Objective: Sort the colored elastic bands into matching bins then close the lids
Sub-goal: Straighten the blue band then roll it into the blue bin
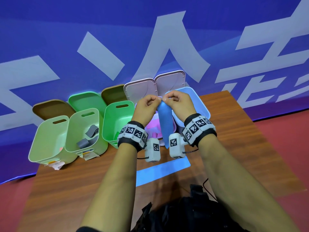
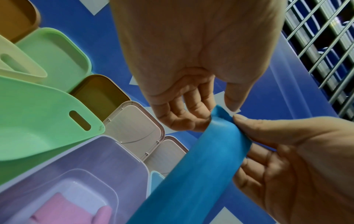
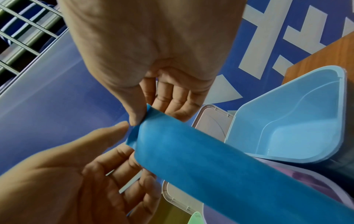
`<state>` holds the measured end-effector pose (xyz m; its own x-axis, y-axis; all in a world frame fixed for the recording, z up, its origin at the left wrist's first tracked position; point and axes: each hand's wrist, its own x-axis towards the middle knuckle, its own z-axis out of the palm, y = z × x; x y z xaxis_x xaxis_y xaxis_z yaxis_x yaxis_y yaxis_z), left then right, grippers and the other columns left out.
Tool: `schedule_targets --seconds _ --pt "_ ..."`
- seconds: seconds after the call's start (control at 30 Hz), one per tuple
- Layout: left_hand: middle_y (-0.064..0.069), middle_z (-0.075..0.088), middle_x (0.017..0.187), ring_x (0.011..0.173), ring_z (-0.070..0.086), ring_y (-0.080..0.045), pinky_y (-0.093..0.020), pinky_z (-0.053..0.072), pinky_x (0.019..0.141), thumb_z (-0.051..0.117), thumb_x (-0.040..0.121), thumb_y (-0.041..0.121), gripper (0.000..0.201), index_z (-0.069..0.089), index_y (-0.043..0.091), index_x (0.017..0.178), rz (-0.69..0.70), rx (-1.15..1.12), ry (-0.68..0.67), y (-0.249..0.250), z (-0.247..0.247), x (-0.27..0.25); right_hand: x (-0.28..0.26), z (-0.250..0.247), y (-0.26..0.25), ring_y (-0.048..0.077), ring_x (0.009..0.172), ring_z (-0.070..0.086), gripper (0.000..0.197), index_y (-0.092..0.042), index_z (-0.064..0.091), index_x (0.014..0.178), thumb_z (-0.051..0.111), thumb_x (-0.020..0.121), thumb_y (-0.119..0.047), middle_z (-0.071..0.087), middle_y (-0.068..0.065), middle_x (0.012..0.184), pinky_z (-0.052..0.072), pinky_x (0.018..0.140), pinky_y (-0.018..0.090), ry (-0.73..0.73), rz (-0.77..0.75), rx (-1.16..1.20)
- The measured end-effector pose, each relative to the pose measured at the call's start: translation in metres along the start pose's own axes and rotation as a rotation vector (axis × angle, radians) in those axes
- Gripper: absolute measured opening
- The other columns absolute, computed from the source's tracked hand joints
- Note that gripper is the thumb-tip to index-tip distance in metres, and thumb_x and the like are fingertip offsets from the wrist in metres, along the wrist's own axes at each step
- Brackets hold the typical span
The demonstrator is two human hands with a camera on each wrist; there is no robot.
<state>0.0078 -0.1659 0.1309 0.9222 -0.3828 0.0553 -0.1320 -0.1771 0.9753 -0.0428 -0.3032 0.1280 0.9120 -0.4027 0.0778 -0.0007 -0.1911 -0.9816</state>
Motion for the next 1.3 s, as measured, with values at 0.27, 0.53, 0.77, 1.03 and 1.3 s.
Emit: schedule_targets --seconds 0.27,0.53,0.77,1.03,1.3 --pt "0.007 0.065 0.084 0.064 0.056 -0.001 -0.014 0.046 0.063 0.057 0.097 0.008 0.015 0.064 0.015 0.086 -0.002 0.002 -0.025 -0.003 0.003 0.003 0.0 -0.004 -0.001 0.016 0.083 0.063 0.012 -0.017 0.07 0.084 0.069 0.087 -0.006 0.071 0.008 0.089 0.053 0.09 0.036 -0.041 0.032 0.067" --pt "0.0 0.065 0.078 0.072 0.057 -0.01 -0.018 0.049 0.066 0.059 0.093 0.002 0.021 0.065 0.019 0.082 -0.001 -0.057 0.009 -0.005 0.002 0.007 0.004 -0.004 0.005 0.025 0.092 0.069 0.008 -0.015 0.072 0.089 0.069 0.087 -0.008 0.074 0.011 0.093 0.056 0.091 0.041 -0.032 0.039 0.063" --pt "-0.001 0.064 0.081 0.074 0.056 -0.012 -0.024 0.049 0.07 0.059 0.097 0.012 0.01 0.065 0.011 0.09 -0.025 -0.017 -0.01 -0.016 0.002 0.007 0.003 -0.003 0.004 0.011 0.079 0.062 0.011 -0.009 0.073 0.092 0.068 0.086 -0.001 0.071 0.011 0.09 0.054 0.084 0.03 -0.057 0.042 0.072" --pt "-0.004 0.067 0.081 0.081 0.062 -0.02 -0.041 0.053 0.086 0.063 0.091 0.001 0.015 0.066 0.014 0.086 -0.014 -0.078 0.021 -0.02 -0.002 0.011 0.004 0.001 0.009 0.032 0.084 0.067 0.006 -0.012 0.072 0.094 0.069 0.089 -0.013 0.071 0.02 0.091 0.057 0.085 0.045 -0.074 0.059 0.076" --pt "0.001 0.067 0.084 0.079 0.061 -0.013 -0.034 0.054 0.08 0.059 0.097 0.009 0.016 0.066 0.018 0.086 -0.031 -0.051 -0.018 -0.023 -0.001 0.009 0.006 0.001 0.009 0.017 0.081 0.064 0.008 -0.008 0.073 0.092 0.068 0.088 -0.005 0.071 0.021 0.093 0.055 0.088 0.044 -0.049 0.052 0.085"
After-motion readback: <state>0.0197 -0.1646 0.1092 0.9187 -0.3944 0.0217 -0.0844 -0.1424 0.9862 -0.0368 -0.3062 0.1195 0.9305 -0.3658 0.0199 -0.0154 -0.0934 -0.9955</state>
